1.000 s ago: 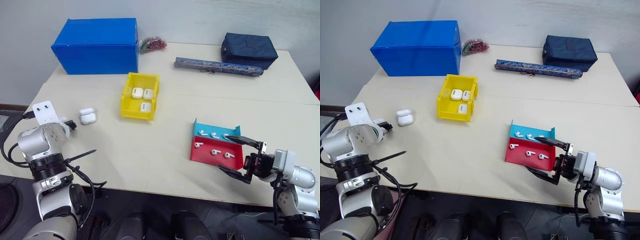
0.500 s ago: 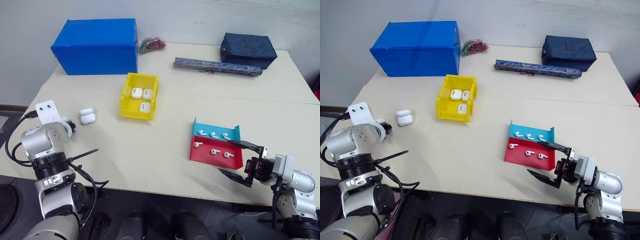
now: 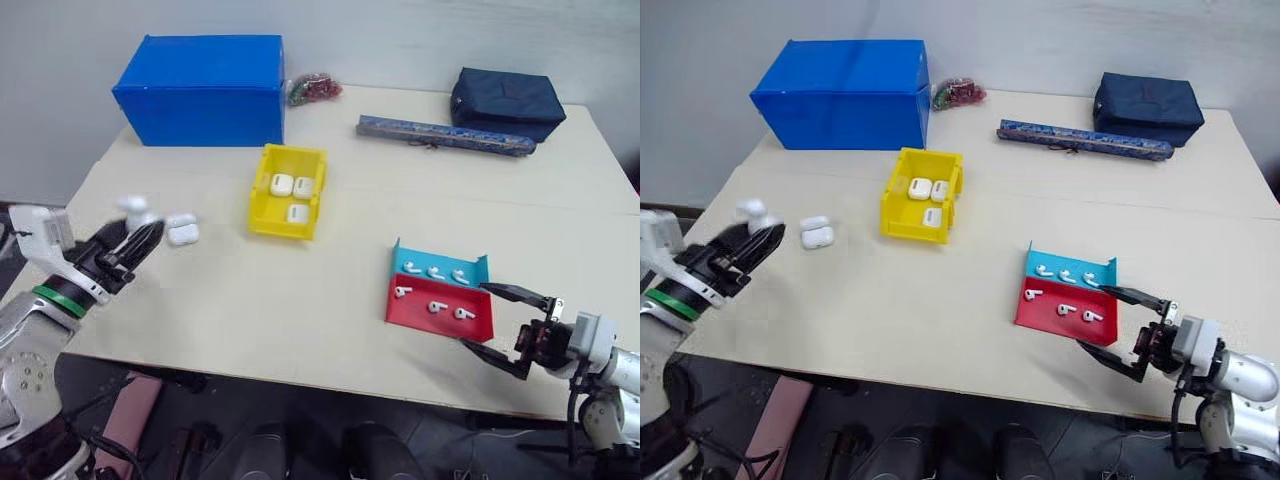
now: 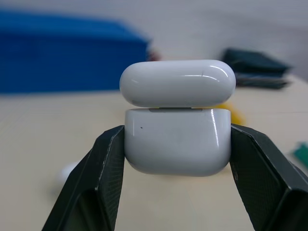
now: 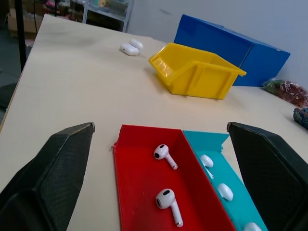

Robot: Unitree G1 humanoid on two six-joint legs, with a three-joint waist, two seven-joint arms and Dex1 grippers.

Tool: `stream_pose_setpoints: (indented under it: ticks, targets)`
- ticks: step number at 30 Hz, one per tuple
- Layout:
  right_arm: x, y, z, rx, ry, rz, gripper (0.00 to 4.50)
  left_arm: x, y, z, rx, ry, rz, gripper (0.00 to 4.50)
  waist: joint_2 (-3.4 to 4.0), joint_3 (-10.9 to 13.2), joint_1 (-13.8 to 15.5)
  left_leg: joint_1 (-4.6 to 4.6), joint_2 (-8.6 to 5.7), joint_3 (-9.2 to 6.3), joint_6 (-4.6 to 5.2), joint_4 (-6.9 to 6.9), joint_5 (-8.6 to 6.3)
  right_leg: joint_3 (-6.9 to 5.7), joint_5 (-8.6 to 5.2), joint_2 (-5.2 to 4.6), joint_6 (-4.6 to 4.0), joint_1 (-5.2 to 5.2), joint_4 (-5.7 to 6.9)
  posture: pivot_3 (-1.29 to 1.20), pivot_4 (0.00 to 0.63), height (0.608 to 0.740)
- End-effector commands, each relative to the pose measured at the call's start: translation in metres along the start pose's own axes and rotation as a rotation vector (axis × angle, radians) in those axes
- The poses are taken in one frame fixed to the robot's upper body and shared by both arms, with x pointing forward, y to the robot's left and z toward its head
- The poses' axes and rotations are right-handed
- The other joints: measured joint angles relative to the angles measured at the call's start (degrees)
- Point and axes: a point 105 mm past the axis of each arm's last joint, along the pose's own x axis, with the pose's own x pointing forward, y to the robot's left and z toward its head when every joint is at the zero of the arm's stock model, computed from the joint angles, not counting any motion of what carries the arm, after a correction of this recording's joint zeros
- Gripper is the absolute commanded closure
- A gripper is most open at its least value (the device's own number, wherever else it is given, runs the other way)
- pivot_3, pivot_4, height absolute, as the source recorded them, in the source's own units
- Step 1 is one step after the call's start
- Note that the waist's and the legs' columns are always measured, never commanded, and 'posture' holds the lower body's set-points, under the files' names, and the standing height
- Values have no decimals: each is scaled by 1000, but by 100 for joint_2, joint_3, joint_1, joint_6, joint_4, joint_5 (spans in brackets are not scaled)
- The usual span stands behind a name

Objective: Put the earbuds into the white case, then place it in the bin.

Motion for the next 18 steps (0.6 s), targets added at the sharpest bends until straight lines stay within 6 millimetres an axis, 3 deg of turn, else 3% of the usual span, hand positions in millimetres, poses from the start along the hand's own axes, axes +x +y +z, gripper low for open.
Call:
stream_pose_setpoints:
  ticks: [1, 4, 7, 12, 15, 18]
  targets:
    - [-20, -9, 6, -17, 80, -43, 0, 17, -39, 2, -15, -78, -228, 1731, 4, -2, -5, -1, -1, 2, 5, 1, 1, 1, 0, 0, 0, 3, -3, 0, 150, 740]
    - [-44, -15, 0, -7, 250, -106, 0, 37, -70, 4, -36, -212, -419, 1731, 0, 0, -28, -5, -2, 8, 11, 3, 2, 8, 0, 4, 1, -1, 2, 0, 150, 740]
    - [-93, -18, -23, 33, 619, -251, 0, 54, -96, -5, -198, -365, -598, 1731, 21, -12, 29, -10, -4, 14, 17, 7, 3, 15, 1, 6, 3, -2, 2, 0, 150, 740]
    - [-122, 6, -28, 138, 744, -227, 0, 65, -122, -39, -241, -382, -763, 1731, 7, -6, -45, -7, -5, 27, 19, -4, 3, 39, 2, 24, 5, -4, -12, 0, 150, 740]
    - [-120, 10, -25, 142, 752, -200, 0, 69, -138, -57, -244, -384, -868, 1731, 4, -4, -120, -3, -3, 31, 17, -4, 5, 48, 2, 26, 5, -4, -6, 0, 150, 740]
    - [-89, -6, -8, 120, 670, -180, 0, 72, -145, -60, -251, -425, -907, 1731, -1, -1, -220, -7, -3, 52, 19, -5, 5, 70, 2, 26, 6, 0, 8, 0, 150, 740]
